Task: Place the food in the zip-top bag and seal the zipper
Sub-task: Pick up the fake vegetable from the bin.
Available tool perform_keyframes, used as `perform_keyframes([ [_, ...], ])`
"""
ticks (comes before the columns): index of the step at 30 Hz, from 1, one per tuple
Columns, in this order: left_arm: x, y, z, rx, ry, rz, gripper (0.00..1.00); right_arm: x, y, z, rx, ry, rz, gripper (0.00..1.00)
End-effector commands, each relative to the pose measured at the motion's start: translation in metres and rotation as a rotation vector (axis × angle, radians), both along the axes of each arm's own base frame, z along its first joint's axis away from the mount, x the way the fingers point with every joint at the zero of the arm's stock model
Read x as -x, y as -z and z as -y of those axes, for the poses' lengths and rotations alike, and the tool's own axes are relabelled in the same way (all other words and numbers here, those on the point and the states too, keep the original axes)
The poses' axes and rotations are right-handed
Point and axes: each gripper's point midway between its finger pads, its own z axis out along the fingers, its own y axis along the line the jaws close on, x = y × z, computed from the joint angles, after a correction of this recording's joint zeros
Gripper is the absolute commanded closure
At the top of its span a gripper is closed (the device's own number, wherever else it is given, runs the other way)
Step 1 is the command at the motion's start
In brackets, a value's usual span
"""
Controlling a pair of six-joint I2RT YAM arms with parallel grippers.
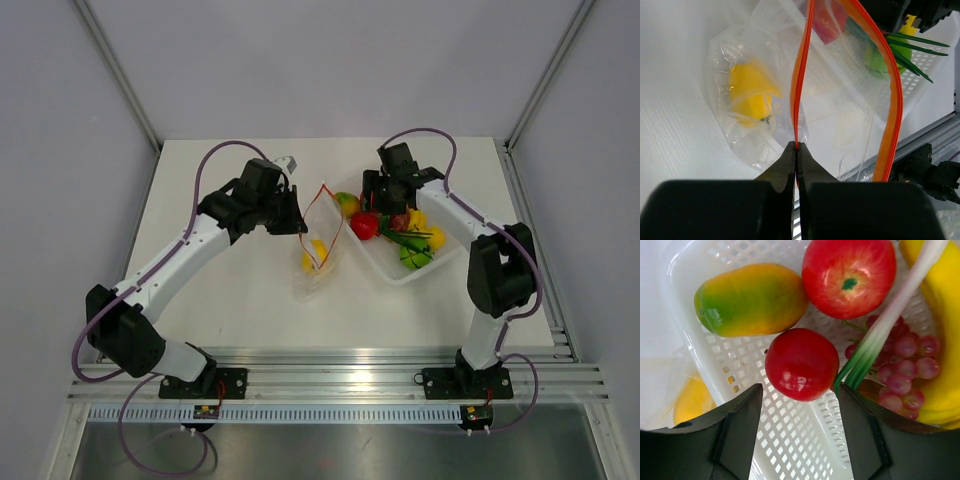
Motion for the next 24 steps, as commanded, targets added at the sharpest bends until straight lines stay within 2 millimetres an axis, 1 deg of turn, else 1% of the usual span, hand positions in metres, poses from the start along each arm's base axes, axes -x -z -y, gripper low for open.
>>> perform_keyframes([
  [1, -0.001, -0.011, -0.007, 0.005, -0.014, 0.049, 1.0, -0.002, 0.003, -0.019, -0.045, -0.07, -0.004, 0.31],
  [5, -0.001, -0.012, -0.008, 0.002, -0.019, 0.052, 1.0, 0.0, 0.013, -0.027, -0.038, -0.103, -0.028, 0.32],
  [8, 0.0, -0.011, -0.009, 0.003, -0.021, 0.049, 1.0, -0.001, 0.02, -0.029, -0.032, -0.107, -0.046, 0.32],
  [10, 0.001, -0.011, -0.009, 0.003, -0.02, 0.048, 1.0, 0.0, 0.029, -0.03, -0.028, -0.107, -0.066, 0.31],
  [12, 0.001, -0.012, -0.008, 0.006, -0.02, 0.049, 1.0, 0.0, 0.034, -0.03, -0.023, -0.107, -0.075, 0.28],
  [13, 0.001, -0.012, -0.009, 0.004, -0.021, 0.048, 1.0, 0.0, 0.039, -0.029, -0.017, -0.106, -0.084, 0.23],
  [14, 0.001, -0.012, -0.009, 0.004, -0.021, 0.048, 1.0, 0.0, 0.043, -0.029, -0.009, -0.106, -0.091, 0.21],
  [16, 0.002, -0.013, -0.009, 0.008, -0.021, 0.049, 1.0, 0.001, 0.053, -0.027, 0.005, -0.101, -0.11, 0.19],
  [18, 0.002, -0.013, -0.009, 0.008, -0.021, 0.049, 1.0, 0.001, 0.058, -0.023, 0.025, -0.092, -0.116, 0.19],
  [19, 0.002, -0.013, -0.009, 0.007, -0.021, 0.048, 1.0, 0.001, 0.061, -0.023, 0.027, -0.089, -0.119, 0.19],
  [21, 0.002, -0.012, -0.009, 0.006, -0.021, 0.047, 1.0, 0.001, 0.065, -0.019, 0.04, -0.081, -0.12, 0.25],
  [23, 0.003, -0.013, -0.009, 0.008, -0.02, 0.048, 1.0, 0.001, 0.058, -0.019, 0.039, -0.07, -0.1, 0.34],
  [24, 0.003, -0.013, -0.009, 0.009, -0.02, 0.049, 1.0, 0.002, 0.057, -0.017, 0.04, -0.064, -0.096, 0.36],
])
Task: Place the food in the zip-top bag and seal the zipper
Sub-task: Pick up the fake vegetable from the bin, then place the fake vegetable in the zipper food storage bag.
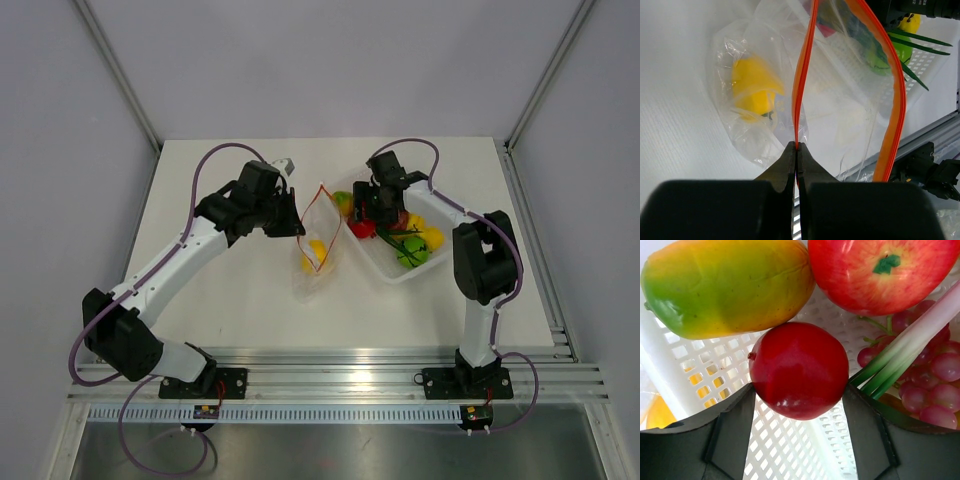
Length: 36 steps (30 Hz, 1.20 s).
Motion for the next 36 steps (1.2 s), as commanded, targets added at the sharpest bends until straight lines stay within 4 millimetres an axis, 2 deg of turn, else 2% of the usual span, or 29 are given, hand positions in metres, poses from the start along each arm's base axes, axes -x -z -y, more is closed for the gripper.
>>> perform_keyframes([
  [1, -0.002, -0.012, -0.004, 0.015, -0.014, 0.05, 1.0, -0.003, -0.006, 0.002, 0.024, 0.017, 0.042, 0.38],
  [3, -0.002, -0.012, -0.004, 0.016, -0.014, 0.047, 1.0, -0.002, -0.015, 0.006, 0.03, 0.028, 0.061, 0.45],
  [4, -0.002, -0.012, -0.003, 0.016, -0.01, 0.048, 1.0, -0.003, -0.029, 0.007, 0.02, 0.038, 0.092, 0.47],
  [6, -0.002, -0.012, -0.004, 0.016, -0.012, 0.048, 1.0, 0.0, -0.041, 0.01, 0.013, 0.05, 0.114, 0.52],
  [7, -0.002, -0.012, -0.003, 0.017, -0.011, 0.048, 1.0, 0.0, -0.057, 0.014, 0.017, 0.064, 0.153, 0.53],
  [15, -0.007, -0.007, 0.002, 0.021, -0.002, 0.042, 1.0, 0.017, -0.119, 0.026, -0.024, 0.082, 0.261, 0.55],
  [16, -0.009, -0.003, 0.003, 0.016, -0.002, 0.034, 1.0, 0.022, -0.134, 0.027, -0.041, 0.085, 0.286, 0.55],
  [20, -0.011, -0.003, 0.007, 0.026, 0.007, 0.027, 1.0, 0.036, -0.172, 0.028, -0.096, 0.065, 0.347, 0.55],
  [25, -0.014, -0.005, 0.011, 0.042, 0.009, 0.027, 1.0, 0.067, -0.217, 0.004, -0.165, -0.036, 0.407, 0.55],
  [27, -0.014, -0.005, 0.012, 0.047, 0.007, 0.027, 1.0, 0.083, -0.231, -0.017, -0.187, -0.1, 0.43, 0.54],
  [31, -0.013, -0.006, 0.013, 0.055, 0.008, 0.025, 1.0, 0.106, -0.243, -0.042, -0.222, -0.174, 0.436, 0.54],
  [36, -0.01, -0.006, 0.012, 0.056, 0.008, 0.022, 1.0, 0.118, -0.255, -0.056, -0.255, -0.209, 0.454, 0.54],
])
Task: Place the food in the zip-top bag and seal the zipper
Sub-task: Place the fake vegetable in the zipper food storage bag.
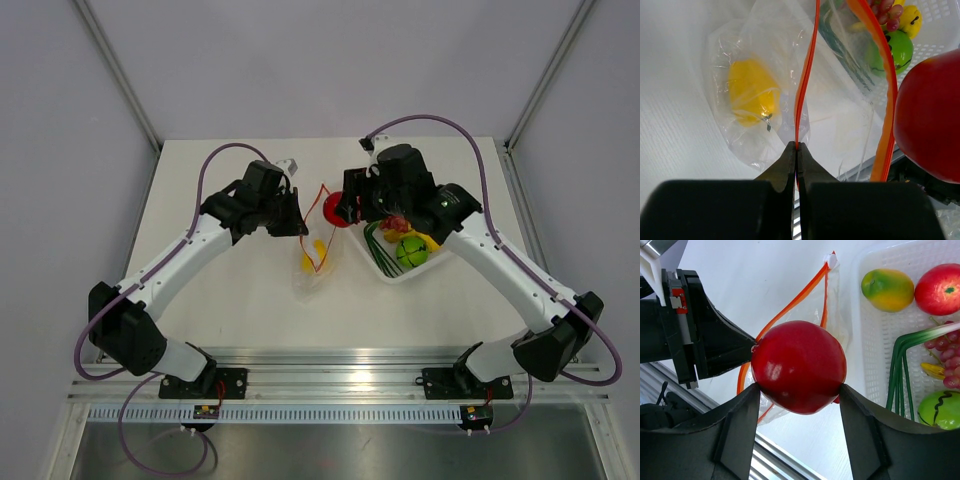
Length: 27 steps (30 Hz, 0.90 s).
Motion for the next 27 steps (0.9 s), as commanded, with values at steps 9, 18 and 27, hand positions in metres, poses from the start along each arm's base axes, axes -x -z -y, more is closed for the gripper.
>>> perform_keyframes([
  [9, -0.002, -0.016, 0.004, 0.054, 0.002, 0.043, 1.0, 0.022, -0.046, -0.037, -0.09, -0.094, 0.068, 0.53],
  [18, 0.002, -0.027, 0.006, 0.085, 0.021, 0.065, 1.0, 0.009, 0.014, -0.046, -0.016, -0.067, -0.02, 0.53],
  [27, 0.002, -0.026, 0.005, 0.079, 0.016, 0.06, 1.0, 0.006, 0.021, -0.041, -0.003, -0.029, -0.019, 0.52],
])
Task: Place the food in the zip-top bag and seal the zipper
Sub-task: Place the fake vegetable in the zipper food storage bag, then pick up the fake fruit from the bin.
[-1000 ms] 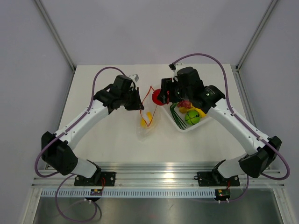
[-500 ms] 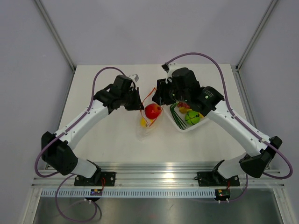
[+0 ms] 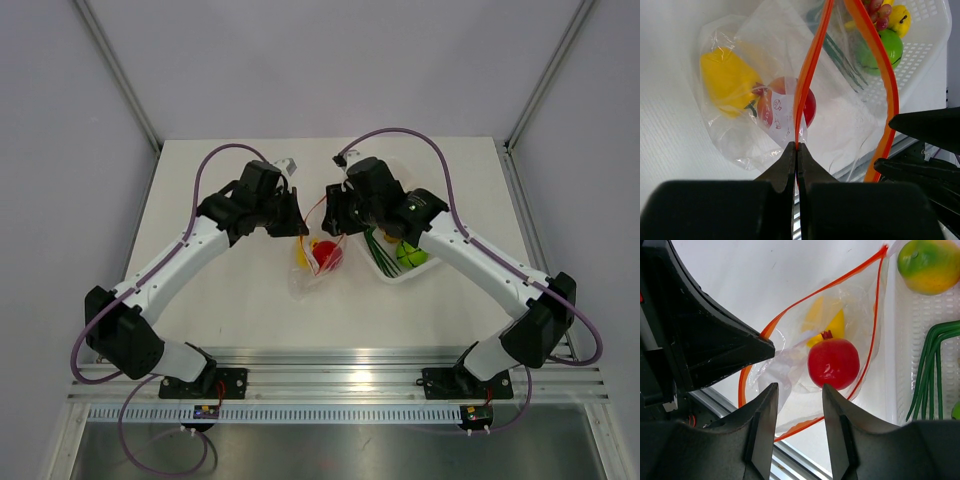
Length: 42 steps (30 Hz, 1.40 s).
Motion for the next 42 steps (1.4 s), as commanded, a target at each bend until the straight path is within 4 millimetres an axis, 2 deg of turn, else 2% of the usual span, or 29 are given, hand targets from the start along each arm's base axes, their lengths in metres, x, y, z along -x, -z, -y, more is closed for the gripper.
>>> perform_keyframes([
  [1, -0.003, -0.02, 0.003, 0.051, 0.007, 0.063, 1.0, -0.007, -0.024, 0.002, -0.041, 0.044, 0.076, 0.52],
  [4, -0.002, -0.022, -0.001, 0.037, 0.0, 0.069, 1.0, -0.014, -0.031, 0.016, -0.013, 0.107, 0.121, 0.46],
  [9, -0.006, -0.025, -0.011, -0.015, -0.029, 0.091, 1.0, -0.031, -0.037, 0.047, 0.021, 0.216, 0.158, 0.23],
  [12, -0.006, -0.027, -0.016, -0.035, -0.043, 0.094, 1.0, -0.041, -0.038, 0.067, 0.006, 0.286, 0.168, 0.18],
  [13, -0.005, -0.028, -0.018, -0.04, -0.045, 0.094, 1.0, -0.047, -0.034, 0.077, 0.008, 0.318, 0.161, 0.17],
  [15, -0.007, -0.032, -0.022, -0.056, -0.06, 0.11, 1.0, -0.053, -0.029, 0.085, 0.006, 0.345, 0.146, 0.15],
  [17, -0.008, -0.037, -0.026, -0.073, -0.068, 0.121, 1.0, -0.067, -0.014, 0.097, 0.036, 0.359, 0.119, 0.15],
  [19, -0.009, -0.04, -0.03, -0.093, -0.08, 0.128, 1.0, -0.074, -0.004, 0.097, 0.058, 0.328, 0.102, 0.14],
  [20, -0.011, -0.044, -0.031, -0.095, -0.082, 0.139, 1.0, -0.084, 0.012, 0.1, 0.108, 0.315, 0.086, 0.14],
  [22, -0.011, -0.047, -0.031, -0.099, -0.083, 0.145, 1.0, -0.099, 0.023, 0.106, 0.165, 0.33, 0.092, 0.14],
  [23, -0.012, -0.049, -0.031, -0.095, -0.084, 0.148, 1.0, -0.11, 0.04, 0.108, 0.217, 0.32, 0.082, 0.14],
  [24, -0.012, -0.049, -0.031, -0.097, -0.081, 0.146, 1.0, -0.121, 0.042, 0.114, 0.243, 0.339, 0.096, 0.14],
  [25, -0.012, -0.05, -0.03, -0.094, -0.078, 0.148, 1.0, -0.129, 0.057, 0.117, 0.297, 0.322, 0.096, 0.13],
  [28, -0.011, -0.048, -0.031, -0.097, -0.074, 0.145, 1.0, -0.157, 0.067, 0.119, 0.371, 0.288, 0.183, 0.12],
  [30, -0.011, -0.046, -0.031, -0.1, -0.072, 0.142, 1.0, -0.168, 0.073, 0.124, 0.418, 0.29, 0.213, 0.12],
  [31, -0.011, -0.046, -0.03, -0.1, -0.07, 0.142, 1.0, -0.176, 0.08, 0.126, 0.481, 0.235, 0.247, 0.11],
  [33, -0.011, -0.045, -0.031, -0.104, -0.067, 0.142, 1.0, -0.181, 0.093, 0.125, 0.544, 0.148, 0.285, 0.11],
  [35, -0.011, -0.044, -0.03, -0.105, -0.065, 0.141, 1.0, -0.191, 0.093, 0.123, 0.553, 0.127, 0.337, 0.11],
  [42, -0.01, -0.042, -0.031, -0.115, -0.056, 0.141, 1.0, -0.211, 0.128, 0.122, 0.633, -0.105, 0.31, 0.13],
])
